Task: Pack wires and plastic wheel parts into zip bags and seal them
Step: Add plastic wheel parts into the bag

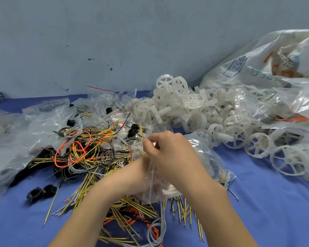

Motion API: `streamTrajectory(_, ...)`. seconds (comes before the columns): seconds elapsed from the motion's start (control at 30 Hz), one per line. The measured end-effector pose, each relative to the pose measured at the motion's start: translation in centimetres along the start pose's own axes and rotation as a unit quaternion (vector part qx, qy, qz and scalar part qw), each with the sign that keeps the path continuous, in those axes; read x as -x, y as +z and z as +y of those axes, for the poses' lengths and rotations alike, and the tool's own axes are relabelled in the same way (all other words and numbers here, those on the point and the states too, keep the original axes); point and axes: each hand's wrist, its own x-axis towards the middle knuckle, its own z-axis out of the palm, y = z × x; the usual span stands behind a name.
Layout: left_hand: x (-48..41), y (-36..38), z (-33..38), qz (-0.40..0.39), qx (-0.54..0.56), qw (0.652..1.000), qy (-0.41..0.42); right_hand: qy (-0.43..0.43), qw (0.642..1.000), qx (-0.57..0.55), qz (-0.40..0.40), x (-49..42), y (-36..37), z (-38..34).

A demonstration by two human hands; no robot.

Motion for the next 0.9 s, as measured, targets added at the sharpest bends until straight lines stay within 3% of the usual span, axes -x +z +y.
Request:
streamTrajectory(0.1, 2.5, -3.7, -0.4, -0.028, 0.068, 0.997, -0.015, 0.021, 1.000, 0.003, 0.001, -0.4, 0.5, 0.9)
streamTrajectory(0.2, 2.6, -7.3, 0.1, 0.159, 0.030, 0.987, 0.013, 0.042, 0.999, -0.004, -0.017, -0.9, 1.0, 1.9)
streamTrajectory(0.27, -0.6, -8.2, 1.9, 0.280, -0.066, 0.956, 0.066, 0.053, 0.998, -0.013, -0.026, -1.6, 1.4, 2.4)
streamTrajectory(0.3, -2.9, -8.1, 2.9, 0.303, -0.118, 0.943, 0.076, 0.055, 0.998, -0.014, -0.029, -1.8, 1.6, 2.6)
streamTrajectory(0.37, -8.1, -7.5, 4.5, 0.298, -0.214, 0.928, 0.067, 0.060, 0.997, -0.001, -0.042, -1.9, 2.2, 3.0)
streamTrajectory(0.53, -17.1, -5.8, 3.9, 0.201, -0.432, 0.879, -0.010, 0.064, 0.995, 0.026, -0.077, -1.7, 3.1, 3.8)
streamTrajectory(0.7, -19.9, -4.7, 3.7, 0.257, -0.507, 0.822, -0.037, 0.067, 0.995, 0.002, -0.073, -2.0, 2.7, 4.2)
streamTrajectory(0.8, -19.9, -4.4, 3.0, 0.214, -0.505, 0.833, -0.068, 0.073, 0.994, -0.014, -0.076, -2.0, 2.5, 4.4)
streamTrajectory(0.9, -19.0, -4.4, 2.1, 0.199, -0.435, 0.875, -0.069, 0.070, 0.995, -0.015, -0.071, -1.9, 2.5, 4.4)
